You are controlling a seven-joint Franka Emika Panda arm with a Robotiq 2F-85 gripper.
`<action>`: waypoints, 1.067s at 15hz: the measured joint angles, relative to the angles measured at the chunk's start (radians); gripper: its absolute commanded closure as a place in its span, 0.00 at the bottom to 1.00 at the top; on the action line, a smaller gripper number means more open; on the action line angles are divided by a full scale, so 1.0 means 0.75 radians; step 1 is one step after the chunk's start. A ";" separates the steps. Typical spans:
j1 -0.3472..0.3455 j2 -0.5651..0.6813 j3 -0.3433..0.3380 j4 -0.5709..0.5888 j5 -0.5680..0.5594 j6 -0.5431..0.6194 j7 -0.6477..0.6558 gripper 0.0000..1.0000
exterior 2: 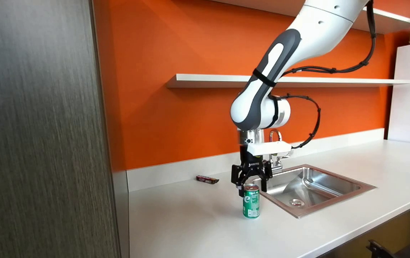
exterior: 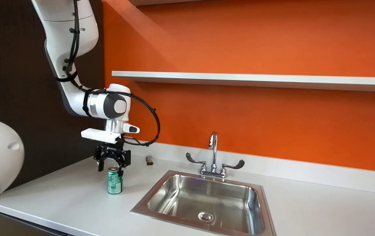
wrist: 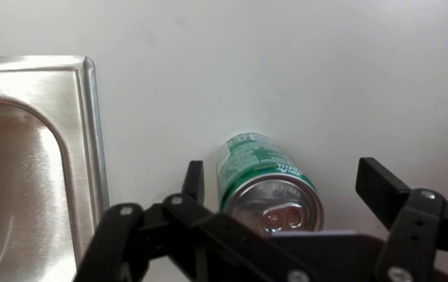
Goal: Pick up the canned drink and put it in the sink
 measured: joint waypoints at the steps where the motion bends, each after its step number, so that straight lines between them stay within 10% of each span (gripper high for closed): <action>1: 0.000 0.009 0.000 0.004 0.000 0.005 0.000 0.00; 14: 0.008 0.091 0.000 0.054 0.007 0.058 0.000 0.00; 15: 0.008 0.094 0.000 0.057 0.007 0.058 0.000 0.25; 16: 0.008 0.096 0.000 0.059 0.007 0.059 0.000 0.28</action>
